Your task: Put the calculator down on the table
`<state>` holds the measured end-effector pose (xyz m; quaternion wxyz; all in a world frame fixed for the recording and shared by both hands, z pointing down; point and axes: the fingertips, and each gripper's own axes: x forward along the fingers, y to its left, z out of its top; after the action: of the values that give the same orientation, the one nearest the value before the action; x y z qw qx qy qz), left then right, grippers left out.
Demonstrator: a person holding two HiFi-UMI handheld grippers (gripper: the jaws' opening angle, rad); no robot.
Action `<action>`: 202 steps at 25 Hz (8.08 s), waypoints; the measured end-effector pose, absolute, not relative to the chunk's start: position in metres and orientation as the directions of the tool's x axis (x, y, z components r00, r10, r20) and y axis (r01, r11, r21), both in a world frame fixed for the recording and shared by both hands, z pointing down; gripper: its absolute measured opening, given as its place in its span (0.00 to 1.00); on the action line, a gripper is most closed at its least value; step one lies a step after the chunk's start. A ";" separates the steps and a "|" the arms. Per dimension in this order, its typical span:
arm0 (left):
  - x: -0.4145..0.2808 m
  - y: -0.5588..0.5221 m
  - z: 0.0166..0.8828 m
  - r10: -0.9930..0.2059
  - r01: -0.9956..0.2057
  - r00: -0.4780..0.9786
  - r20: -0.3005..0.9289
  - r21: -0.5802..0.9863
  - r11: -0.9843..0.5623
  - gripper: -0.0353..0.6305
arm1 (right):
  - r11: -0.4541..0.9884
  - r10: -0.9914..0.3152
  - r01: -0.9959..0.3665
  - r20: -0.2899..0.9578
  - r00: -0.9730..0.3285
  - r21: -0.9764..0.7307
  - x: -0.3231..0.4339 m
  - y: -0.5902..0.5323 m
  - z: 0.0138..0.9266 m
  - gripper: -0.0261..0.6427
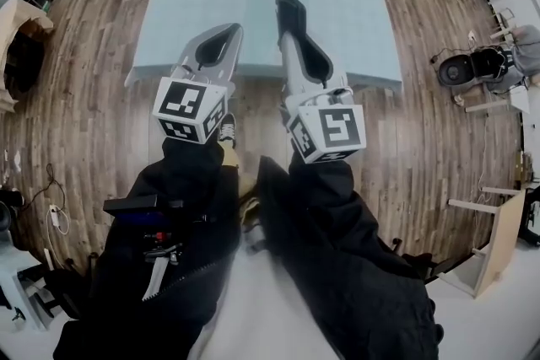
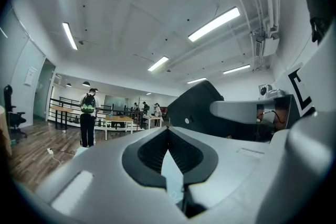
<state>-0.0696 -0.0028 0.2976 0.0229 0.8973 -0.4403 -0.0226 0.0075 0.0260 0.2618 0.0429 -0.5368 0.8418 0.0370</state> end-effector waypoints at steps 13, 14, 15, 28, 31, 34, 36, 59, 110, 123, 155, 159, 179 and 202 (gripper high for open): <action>-0.080 -0.158 0.301 -0.745 -0.744 0.667 0.010 0.070 -0.665 0.06 | 0.359 -0.930 -0.933 -0.086 -0.357 -0.012 -0.006 -0.125 0.269 0.11; -0.081 -0.168 0.302 -0.744 -0.743 0.668 0.012 0.070 -0.666 0.06 | 0.356 -0.932 -0.934 -0.085 -0.353 -0.013 -0.007 -0.134 0.270 0.11; -0.082 -0.177 0.303 -0.744 -0.743 0.668 0.014 0.072 -0.666 0.06 | 0.354 -0.932 -0.935 -0.083 -0.352 -0.014 -0.007 -0.143 0.271 0.11; -0.088 -0.238 0.333 -0.749 -0.750 0.659 0.065 0.132 -0.648 0.06 | 0.360 -0.933 -0.933 0.010 -0.360 -0.019 -0.014 -0.205 0.303 0.11; -0.087 -0.242 0.348 -0.755 -0.759 0.649 0.093 0.148 -0.635 0.06 | 0.373 -0.927 -0.927 0.040 -0.374 -0.023 -0.014 -0.211 0.317 0.11; -0.082 -0.247 0.360 -0.767 -0.774 0.631 0.118 0.159 -0.612 0.06 | 0.399 -0.915 -0.917 0.063 -0.399 -0.015 -0.010 -0.215 0.328 0.11; -0.073 -0.249 0.369 -0.775 -0.787 0.616 0.143 0.159 -0.596 0.06 | 0.411 -0.908 -0.912 0.085 -0.411 -0.013 -0.001 -0.220 0.338 0.11; -0.002 -0.234 0.539 -0.665 -0.833 0.553 0.503 0.312 -0.457 0.06 | 0.595 -0.739 -0.793 0.479 -0.474 0.133 0.053 -0.225 0.500 0.11; -0.058 -0.208 0.664 -0.472 -0.878 0.471 0.745 0.345 -0.333 0.06 | 0.913 -0.407 -0.206 0.837 -0.366 0.353 0.026 -0.196 0.748 0.17; -0.063 -0.202 0.667 -0.471 -0.877 0.473 0.744 0.351 -0.328 0.06 | 0.939 -0.292 -0.295 0.863 -0.412 0.177 0.025 -0.191 0.759 0.22; 0.034 -0.325 0.430 -0.711 -0.775 0.631 0.311 0.220 -0.592 0.06 | 0.474 -0.871 -0.863 0.237 -0.430 0.177 0.078 -0.307 0.415 0.04; 0.045 -0.332 0.383 -0.730 -0.762 0.648 0.218 0.173 -0.624 0.06 | 0.395 -0.918 -0.901 0.124 -0.378 0.181 0.096 -0.313 0.363 0.04; 0.047 -0.339 0.278 -0.782 -0.781 0.623 -0.008 0.036 -0.623 0.06 | 0.339 -0.934 -0.937 -0.092 -0.346 0.080 0.115 -0.322 0.263 0.04; 0.042 -0.339 0.283 -0.785 -0.784 0.620 -0.007 0.048 -0.620 0.06 | 0.313 -0.943 -0.946 -0.087 -0.320 0.089 0.118 -0.319 0.267 0.04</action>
<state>0.0415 -0.3391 0.2830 0.0201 0.8998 -0.4357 -0.0136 0.1180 -0.3193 0.2675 0.0095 -0.5829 0.8101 0.0616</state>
